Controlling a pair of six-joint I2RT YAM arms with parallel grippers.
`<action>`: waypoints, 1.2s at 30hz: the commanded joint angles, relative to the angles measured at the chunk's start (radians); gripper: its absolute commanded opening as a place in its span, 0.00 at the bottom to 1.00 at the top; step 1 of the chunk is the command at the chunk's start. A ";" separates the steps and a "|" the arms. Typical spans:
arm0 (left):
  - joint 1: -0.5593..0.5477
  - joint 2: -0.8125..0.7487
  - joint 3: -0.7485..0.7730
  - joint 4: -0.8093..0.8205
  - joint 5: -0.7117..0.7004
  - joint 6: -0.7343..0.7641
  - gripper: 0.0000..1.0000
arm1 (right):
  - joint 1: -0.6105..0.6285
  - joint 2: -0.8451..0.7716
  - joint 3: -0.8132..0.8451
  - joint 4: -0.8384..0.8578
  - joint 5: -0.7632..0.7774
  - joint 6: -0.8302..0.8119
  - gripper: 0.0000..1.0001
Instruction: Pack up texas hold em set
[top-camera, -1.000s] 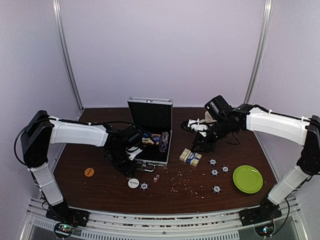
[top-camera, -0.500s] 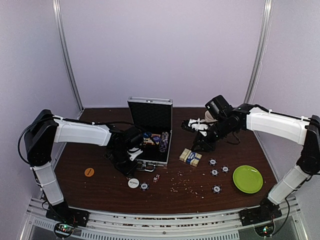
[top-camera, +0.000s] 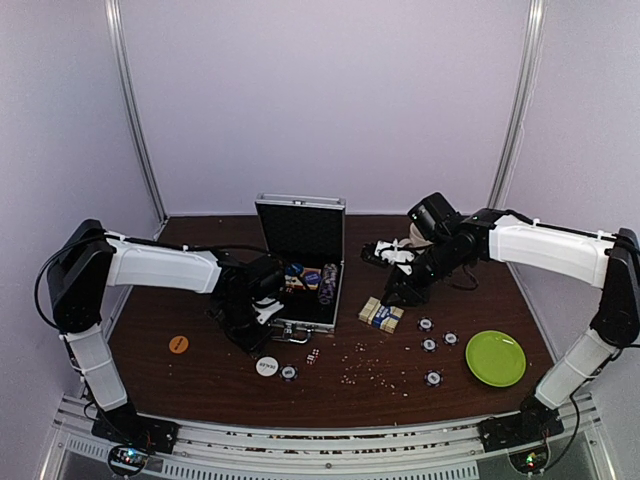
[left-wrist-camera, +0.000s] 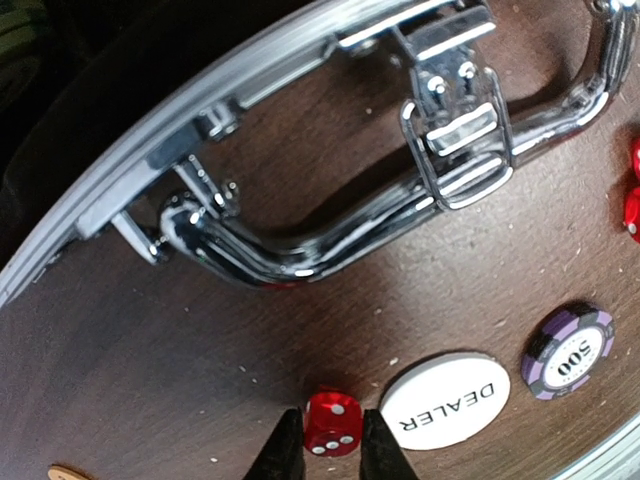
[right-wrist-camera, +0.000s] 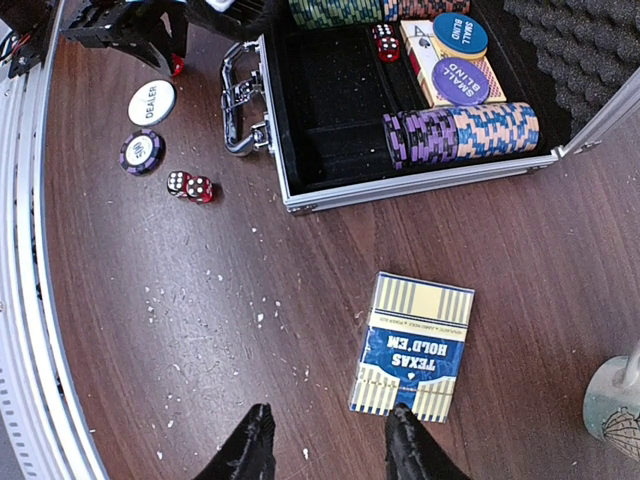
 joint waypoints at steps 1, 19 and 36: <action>-0.002 -0.008 0.005 0.002 0.003 0.018 0.18 | -0.005 -0.003 0.006 0.000 -0.006 -0.009 0.38; 0.015 0.079 0.455 -0.073 -0.089 0.077 0.14 | -0.033 -0.021 0.009 -0.004 -0.036 -0.006 0.38; 0.095 0.445 0.793 -0.056 -0.149 0.109 0.14 | -0.043 -0.035 0.007 -0.006 -0.038 -0.006 0.38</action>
